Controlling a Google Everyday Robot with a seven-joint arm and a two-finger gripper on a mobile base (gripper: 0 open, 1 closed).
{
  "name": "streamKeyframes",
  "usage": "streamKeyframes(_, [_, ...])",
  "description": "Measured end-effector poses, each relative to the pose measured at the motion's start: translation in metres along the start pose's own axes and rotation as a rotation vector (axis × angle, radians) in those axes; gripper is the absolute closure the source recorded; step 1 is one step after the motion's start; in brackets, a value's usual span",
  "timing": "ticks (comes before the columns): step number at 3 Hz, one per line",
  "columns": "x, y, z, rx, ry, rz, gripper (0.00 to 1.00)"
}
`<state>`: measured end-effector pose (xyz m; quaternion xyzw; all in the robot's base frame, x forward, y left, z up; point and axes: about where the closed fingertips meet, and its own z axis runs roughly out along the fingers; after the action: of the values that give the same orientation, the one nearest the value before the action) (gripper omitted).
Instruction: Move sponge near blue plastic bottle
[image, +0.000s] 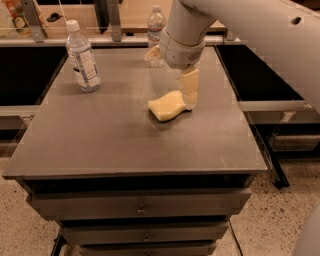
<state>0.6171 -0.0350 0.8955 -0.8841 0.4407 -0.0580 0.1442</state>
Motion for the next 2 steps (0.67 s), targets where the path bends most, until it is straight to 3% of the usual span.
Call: streamKeyframes(2, [0.0202, -0.0033, 0.0205, -0.078, 0.027, 0.034, 0.00])
